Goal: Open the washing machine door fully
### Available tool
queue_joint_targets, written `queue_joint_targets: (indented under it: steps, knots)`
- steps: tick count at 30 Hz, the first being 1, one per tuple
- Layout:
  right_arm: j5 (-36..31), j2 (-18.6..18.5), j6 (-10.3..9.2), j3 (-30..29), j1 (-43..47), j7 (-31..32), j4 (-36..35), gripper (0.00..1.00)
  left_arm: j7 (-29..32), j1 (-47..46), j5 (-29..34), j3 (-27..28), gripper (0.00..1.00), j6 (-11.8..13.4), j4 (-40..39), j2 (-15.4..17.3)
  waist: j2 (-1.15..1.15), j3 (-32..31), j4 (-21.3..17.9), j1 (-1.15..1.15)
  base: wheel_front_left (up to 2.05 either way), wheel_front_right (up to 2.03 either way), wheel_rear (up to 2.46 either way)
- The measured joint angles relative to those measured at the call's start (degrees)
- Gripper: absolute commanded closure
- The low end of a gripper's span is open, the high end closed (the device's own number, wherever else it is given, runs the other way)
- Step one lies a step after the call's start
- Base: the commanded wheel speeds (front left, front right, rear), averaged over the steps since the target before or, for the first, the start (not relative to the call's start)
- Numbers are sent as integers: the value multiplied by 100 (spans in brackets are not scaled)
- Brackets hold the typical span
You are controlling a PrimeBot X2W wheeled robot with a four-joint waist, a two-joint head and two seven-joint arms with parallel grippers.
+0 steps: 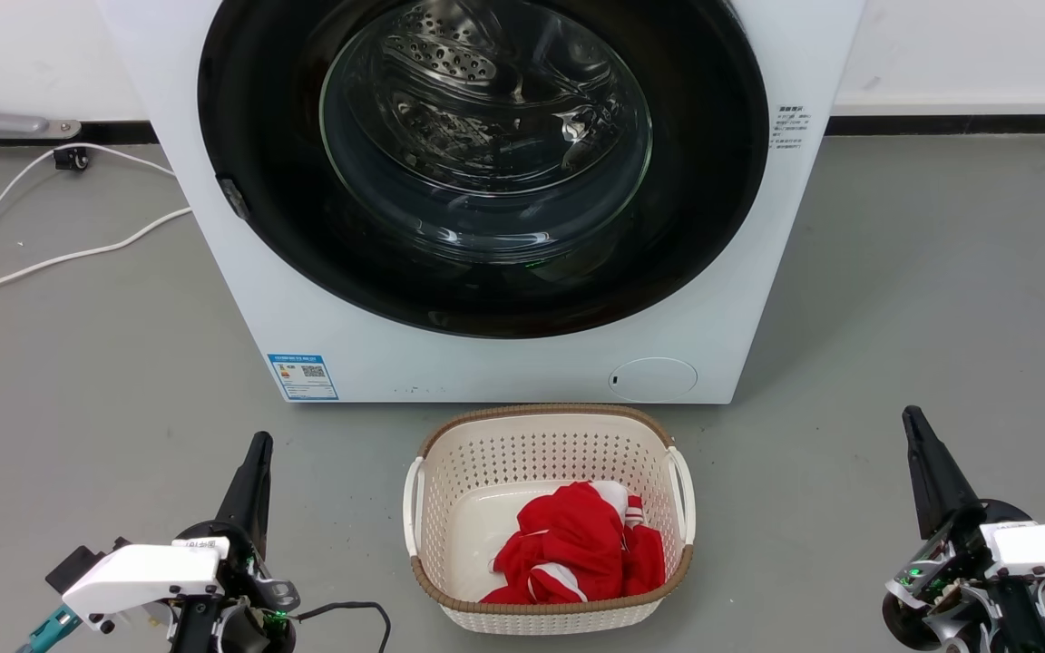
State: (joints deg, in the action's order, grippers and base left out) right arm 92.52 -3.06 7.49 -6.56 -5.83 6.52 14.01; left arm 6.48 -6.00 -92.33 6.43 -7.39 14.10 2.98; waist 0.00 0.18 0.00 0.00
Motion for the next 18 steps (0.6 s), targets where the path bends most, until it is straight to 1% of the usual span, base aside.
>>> queue_joint_targets:
  steps: [9, 10, 13, 18]
  knots:
    - [0, 0, 0, -1, -1, 0, 0, 100, 0, 0, 5, 1, 100, 0, 0, 0, 0, 0, 0, 0, 0, 0, 0]
    - [3, 0, 1, 1, 19, -1, 23, 0, -1, 13, 4, -4, 0, 1, 29, -3, 0, 0, 0, 0, 0, 0, 0]
    - [2, 9, -1, 18, 150, -30, 120, 0, -11, 140, 5, -35, 0, 9, 129, -24, 0, 0, -1, 0, 0, 0, 0]
    - [-54, 13, -1, 109, 176, -166, 33, 0, -138, 150, 41, -144, 0, 14, 47, -24, 0, -8, -8, 0, 0, 0, 0]
